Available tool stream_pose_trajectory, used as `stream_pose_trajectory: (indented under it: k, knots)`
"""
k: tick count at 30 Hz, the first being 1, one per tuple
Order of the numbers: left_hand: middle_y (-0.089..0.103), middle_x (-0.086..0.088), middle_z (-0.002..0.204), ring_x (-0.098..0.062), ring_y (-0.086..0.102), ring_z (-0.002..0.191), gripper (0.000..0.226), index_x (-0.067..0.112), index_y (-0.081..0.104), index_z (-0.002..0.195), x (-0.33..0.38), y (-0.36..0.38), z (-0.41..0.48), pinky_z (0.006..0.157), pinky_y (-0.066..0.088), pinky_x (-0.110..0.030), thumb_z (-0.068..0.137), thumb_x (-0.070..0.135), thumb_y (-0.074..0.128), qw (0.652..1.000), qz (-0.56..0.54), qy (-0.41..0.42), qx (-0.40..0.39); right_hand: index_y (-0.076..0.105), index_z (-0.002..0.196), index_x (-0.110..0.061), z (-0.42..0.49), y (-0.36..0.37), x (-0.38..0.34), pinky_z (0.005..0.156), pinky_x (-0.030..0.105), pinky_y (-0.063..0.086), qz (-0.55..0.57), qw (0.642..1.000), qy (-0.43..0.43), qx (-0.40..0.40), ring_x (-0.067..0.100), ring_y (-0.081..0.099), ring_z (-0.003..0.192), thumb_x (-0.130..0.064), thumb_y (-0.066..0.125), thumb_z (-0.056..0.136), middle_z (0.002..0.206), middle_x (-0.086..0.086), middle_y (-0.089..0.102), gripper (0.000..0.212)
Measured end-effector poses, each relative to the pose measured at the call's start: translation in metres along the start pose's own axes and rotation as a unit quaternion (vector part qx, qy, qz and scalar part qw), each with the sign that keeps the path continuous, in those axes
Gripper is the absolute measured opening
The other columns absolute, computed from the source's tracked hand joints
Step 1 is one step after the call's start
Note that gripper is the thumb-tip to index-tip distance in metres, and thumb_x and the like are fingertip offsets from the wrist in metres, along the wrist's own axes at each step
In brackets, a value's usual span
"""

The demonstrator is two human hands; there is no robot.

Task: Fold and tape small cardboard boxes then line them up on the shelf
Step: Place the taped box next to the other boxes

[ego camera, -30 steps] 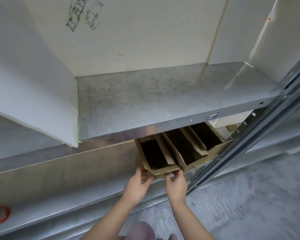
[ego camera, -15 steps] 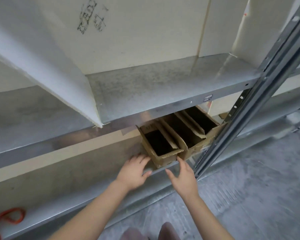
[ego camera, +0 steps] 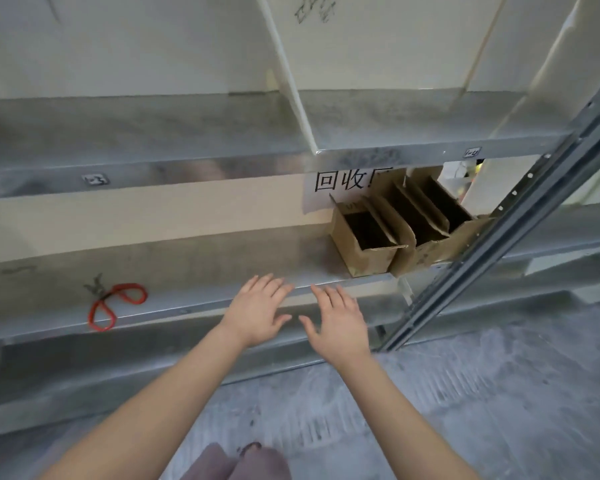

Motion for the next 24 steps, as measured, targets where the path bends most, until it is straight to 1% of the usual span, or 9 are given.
stream_pose_trajectory:
  k: [3,7,12,14,16,20,24]
  knots:
    - [0.029,-0.001,0.156,-0.021,0.019,0.146,0.066,0.025,0.025,0.152,-0.034,-0.001,-0.047,0.120,0.005,-0.037,0.095,0.054,0.042,1.000,0.007,-0.025,0.007,0.017,0.154,-0.028,-0.010,0.012,-0.053,0.121,0.040,0.011,-0.012,0.999,-0.034,-0.021,0.021,0.011,0.150,-0.059,0.033,0.096,0.159,0.003,0.026,0.068]
    - [0.026,0.000,0.158,-0.019,0.017,0.147,0.065,0.026,0.024,0.152,-0.099,-0.006,-0.113,0.120,0.005,-0.037,0.096,0.055,0.038,0.997,0.016,-0.068,0.015,0.017,0.154,-0.030,-0.016,0.033,-0.132,0.121,0.041,0.010,-0.020,0.997,-0.069,-0.033,0.021,0.012,0.149,-0.060,0.033,0.096,0.160,0.001,0.025,0.068]
    - [0.025,0.001,0.158,-0.019,0.017,0.147,0.064,0.026,0.026,0.151,-0.201,-0.022,-0.206,0.120,0.005,-0.036,0.096,0.053,0.041,0.993,0.019,-0.114,0.030,0.024,0.152,-0.031,-0.017,0.067,-0.255,0.120,0.041,0.015,-0.017,0.994,-0.110,-0.022,0.019,0.023,0.146,-0.061,0.036,0.094,0.155,-0.001,0.034,0.067]
    - [0.026,0.002,0.158,-0.019,0.017,0.146,0.063,0.027,0.025,0.151,-0.249,-0.027,-0.246,0.120,0.004,-0.035,0.096,0.052,0.042,0.991,0.022,-0.129,0.033,0.025,0.152,-0.030,-0.016,0.083,-0.315,0.120,0.041,0.014,-0.019,0.991,-0.128,-0.023,0.020,0.023,0.146,-0.061,0.037,0.093,0.156,0.001,0.033,0.068]
    - [0.026,0.002,0.158,-0.018,0.018,0.146,0.064,0.027,0.023,0.152,-0.280,-0.031,-0.273,0.120,0.005,-0.035,0.096,0.052,0.042,0.989,0.025,-0.140,0.037,0.025,0.152,-0.030,-0.014,0.091,-0.354,0.120,0.043,0.014,-0.017,0.990,-0.138,-0.020,0.020,0.022,0.147,-0.060,0.038,0.093,0.157,0.001,0.032,0.068]
    - [0.025,0.002,0.158,-0.018,0.018,0.146,0.064,0.027,0.023,0.152,-0.363,-0.040,-0.344,0.120,0.007,-0.035,0.096,0.051,0.042,0.982,0.022,-0.183,0.035,0.027,0.152,-0.030,-0.011,0.110,-0.461,0.120,0.042,0.014,-0.012,0.984,-0.176,-0.014,0.021,0.023,0.146,-0.058,0.039,0.093,0.157,0.001,0.033,0.066]
    - [0.027,0.001,0.157,-0.019,0.020,0.145,0.063,0.026,0.024,0.152,-0.438,-0.045,-0.406,0.119,0.011,-0.036,0.096,0.050,0.043,0.972,0.011,-0.229,0.049,0.029,0.151,-0.028,-0.005,0.134,-0.559,0.117,0.038,0.022,0.020,0.977,-0.211,-0.033,0.021,0.030,0.143,-0.056,0.040,0.095,0.153,0.001,0.039,0.064]
Point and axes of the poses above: each hand's wrist, its own z-axis towards the middle knuckle, its own y-axis out of the palm, x = y × z, the point moved 6 cm from there along z, towards the middle knuckle
